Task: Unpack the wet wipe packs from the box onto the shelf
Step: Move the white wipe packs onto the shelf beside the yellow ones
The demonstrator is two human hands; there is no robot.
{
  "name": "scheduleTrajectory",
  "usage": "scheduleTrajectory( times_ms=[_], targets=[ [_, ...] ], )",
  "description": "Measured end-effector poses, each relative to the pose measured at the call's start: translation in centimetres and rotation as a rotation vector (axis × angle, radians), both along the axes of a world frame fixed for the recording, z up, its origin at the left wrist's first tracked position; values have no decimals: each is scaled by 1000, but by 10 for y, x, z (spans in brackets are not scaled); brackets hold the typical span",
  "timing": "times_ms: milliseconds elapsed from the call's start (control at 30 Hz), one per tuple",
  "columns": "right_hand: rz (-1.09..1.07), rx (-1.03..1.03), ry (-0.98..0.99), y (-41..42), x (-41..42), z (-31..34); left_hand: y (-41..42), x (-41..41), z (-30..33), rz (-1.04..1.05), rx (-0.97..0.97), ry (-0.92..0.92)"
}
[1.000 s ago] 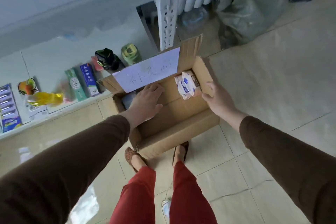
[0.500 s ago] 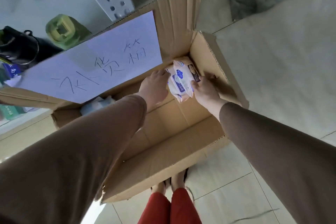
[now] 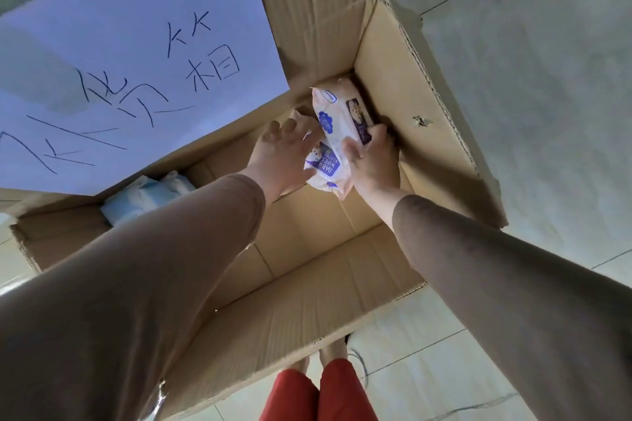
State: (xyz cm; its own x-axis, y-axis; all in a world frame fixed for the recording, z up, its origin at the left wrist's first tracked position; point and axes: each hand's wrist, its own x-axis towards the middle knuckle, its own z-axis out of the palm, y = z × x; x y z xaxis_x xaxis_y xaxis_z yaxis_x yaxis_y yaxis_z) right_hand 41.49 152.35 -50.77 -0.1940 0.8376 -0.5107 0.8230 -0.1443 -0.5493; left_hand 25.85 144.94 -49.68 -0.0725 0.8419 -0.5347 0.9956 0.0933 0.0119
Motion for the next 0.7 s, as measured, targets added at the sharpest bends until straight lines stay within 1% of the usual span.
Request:
scheduleTrajectory(
  times_ms=[133, 200, 300, 400, 467, 533, 600, 700],
  targets=[
    [15, 1, 0, -4, -4, 0, -45, -11, 2, -23, -45, 31],
    [34, -8, -22, -5, -9, 0, -66, -13, 3, 23, -64, 31],
    [37, -7, -7, -3, -18, -1, -88, -8, 1, 191, -80, -50],
    [-51, -45, 39, 4, -27, -2, -94, -3, -3, 369, -59, -176],
    [-88, -71, 59, 12, -32, -6, -90, -2, -4, 428, -55, -211],
    [-90, -155, 81, 21, -36, -6, -84, -2, -7, 494, -113, -241],
    [-120, -313, 121, 29, -42, -2, -81, -4, -9, 564, -223, -281],
    [-156, -526, 178, 28, -47, 9, -85, -2, -9, 585, -332, -337]
  ],
)
